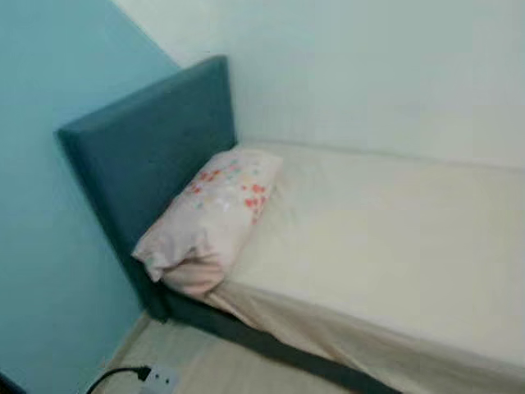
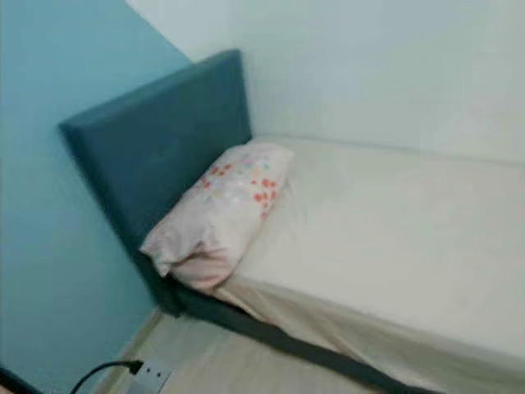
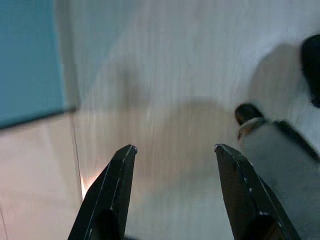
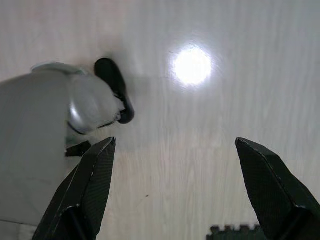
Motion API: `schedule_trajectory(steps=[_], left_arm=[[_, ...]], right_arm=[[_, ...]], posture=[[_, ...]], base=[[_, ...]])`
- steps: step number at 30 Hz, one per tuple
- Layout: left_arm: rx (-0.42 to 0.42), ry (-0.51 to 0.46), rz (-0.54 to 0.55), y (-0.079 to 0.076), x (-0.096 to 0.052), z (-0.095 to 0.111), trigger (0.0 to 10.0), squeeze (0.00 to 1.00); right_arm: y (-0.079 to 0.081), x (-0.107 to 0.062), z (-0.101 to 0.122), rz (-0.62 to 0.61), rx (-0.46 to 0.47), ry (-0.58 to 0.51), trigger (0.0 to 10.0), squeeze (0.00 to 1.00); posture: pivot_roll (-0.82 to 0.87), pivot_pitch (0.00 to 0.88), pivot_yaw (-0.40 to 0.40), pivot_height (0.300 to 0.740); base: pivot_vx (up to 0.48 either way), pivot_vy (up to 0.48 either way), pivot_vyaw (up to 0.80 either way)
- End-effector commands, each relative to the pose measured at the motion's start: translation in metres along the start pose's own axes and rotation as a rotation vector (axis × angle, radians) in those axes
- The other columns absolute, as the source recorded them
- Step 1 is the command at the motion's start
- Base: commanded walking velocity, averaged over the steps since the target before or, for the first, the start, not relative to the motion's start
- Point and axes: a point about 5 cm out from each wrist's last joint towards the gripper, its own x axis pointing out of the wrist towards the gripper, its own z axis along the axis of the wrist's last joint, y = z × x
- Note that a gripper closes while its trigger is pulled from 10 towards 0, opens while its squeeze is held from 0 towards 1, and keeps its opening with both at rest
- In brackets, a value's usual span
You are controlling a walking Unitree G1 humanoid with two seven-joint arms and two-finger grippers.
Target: Clean up the room
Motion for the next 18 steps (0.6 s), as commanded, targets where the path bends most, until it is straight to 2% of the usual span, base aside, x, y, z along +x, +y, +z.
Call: schedule_trajectory(steps=[1, 5, 9, 18], left_arm=[[0.018, -0.008, 0.003, 0.003, 0.000, 0.000, 10.0, 0.00], [-0.001, -0.008, -0.011, 0.002, 0.000, -0.001, 10.0, 0.00], [-0.058, 0.012, -0.011, 0.002, 0.000, -0.004, 10.0, 0.00], [-0.075, 0.016, 0.000, 0.004, 0.000, -0.003, 10.0, 0.00]], right_arm=[[0.002, 0.000, -0.003, 0.005, -0.008, 0.015, 10.0, 0.00], [0.001, 0.000, -0.002, 0.005, -0.006, 0.015, 10.0, 0.00], [0.000, 0.000, -0.001, -0.002, -0.003, 0.008, 10.0, 0.00], [-0.006, 0.000, 0.009, -0.034, 0.017, -0.038, 10.0, 0.00]], posture=[[-0.06, 0.000, 0.023, 0.716], [-0.06, 0.000, 0.023, 0.716], [-0.06, 0.000, 0.025, 0.716], [-0.06, 0.000, 0.025, 0.716]], base=[[0.000, 0.000, -0.76], [0.000, 0.000, -0.75], [0.000, 0.000, -0.75], [0.000, 0.000, -0.74]])
